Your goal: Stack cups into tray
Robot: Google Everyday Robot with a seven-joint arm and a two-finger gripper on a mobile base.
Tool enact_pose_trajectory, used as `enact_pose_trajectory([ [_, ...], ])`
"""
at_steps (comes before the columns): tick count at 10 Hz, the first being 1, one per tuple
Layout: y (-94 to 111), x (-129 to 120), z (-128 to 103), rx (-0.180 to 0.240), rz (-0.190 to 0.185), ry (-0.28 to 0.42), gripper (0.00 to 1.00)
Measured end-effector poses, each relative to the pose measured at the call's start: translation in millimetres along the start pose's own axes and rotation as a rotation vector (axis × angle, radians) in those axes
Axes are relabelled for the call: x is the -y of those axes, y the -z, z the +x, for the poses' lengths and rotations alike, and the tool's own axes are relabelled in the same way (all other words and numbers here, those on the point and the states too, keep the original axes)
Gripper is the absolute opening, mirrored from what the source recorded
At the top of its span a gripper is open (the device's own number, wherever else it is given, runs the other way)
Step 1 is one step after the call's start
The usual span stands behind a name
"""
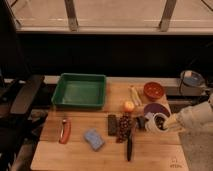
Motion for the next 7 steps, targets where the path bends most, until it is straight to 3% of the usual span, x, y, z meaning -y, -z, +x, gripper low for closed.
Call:
enact_pose_trajectory([
  [1,1.9,-16.8,-13.4,0.008,-0.003,0.023,0.0],
  [3,4.3,-75.3,-46.6,0.026,-0.002,0.1,0.0],
  [5,-13.0,-131.1,-57.6,0.013,0.003,0.175,0.0],
  [7,-32.3,-167.3,-58.9,-0.001,0.008,0.216,0.0],
])
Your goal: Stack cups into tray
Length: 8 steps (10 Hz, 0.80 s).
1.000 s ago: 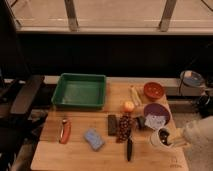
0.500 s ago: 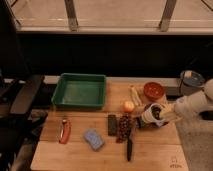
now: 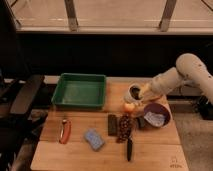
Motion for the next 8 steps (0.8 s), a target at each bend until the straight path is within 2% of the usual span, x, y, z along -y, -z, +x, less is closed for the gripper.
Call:
enact_pose_trajectory([
  [8,1.2,-0.5,-1.1,0.004,0.002,0.0,0.0],
])
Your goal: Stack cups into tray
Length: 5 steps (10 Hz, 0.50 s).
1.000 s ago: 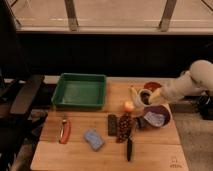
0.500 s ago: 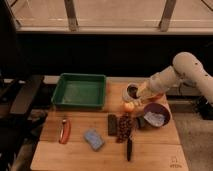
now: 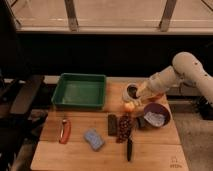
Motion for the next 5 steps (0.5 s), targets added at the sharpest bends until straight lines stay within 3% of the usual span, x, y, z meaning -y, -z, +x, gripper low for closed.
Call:
enact_pose_trajectory([
  [2,0.1,-14.3,-7.3,-0.001,0.023,0.054,0.0],
  [5,-15.7,-71.6,-42.1,-0.013,0.073,0.188,0.0],
])
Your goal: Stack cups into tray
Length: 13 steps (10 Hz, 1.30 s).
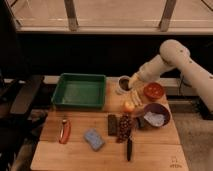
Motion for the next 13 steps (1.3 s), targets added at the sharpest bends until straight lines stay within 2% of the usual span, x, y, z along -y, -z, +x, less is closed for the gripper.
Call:
enact_pose_trajectory([
  [3,-25.1,-62.8,-46.6,-0.035,0.057,0.152,0.0],
  [5,-39.4,-79.8,-57.9,-0.066,0.085,0.208,0.0],
  [8,-61.4,-79.4,-57.7,-0.111,0.135,0.249,0.0],
  [9,-76.5,-77.4,-56.0,-0.122,0.148,0.263,0.0],
  [11,-94.3,-73.2,-49.7,-0.118,0.146,0.284,0.0],
  [13,-109.1,-72.4,-40.3,-0.08,0.101,0.297,0.0],
])
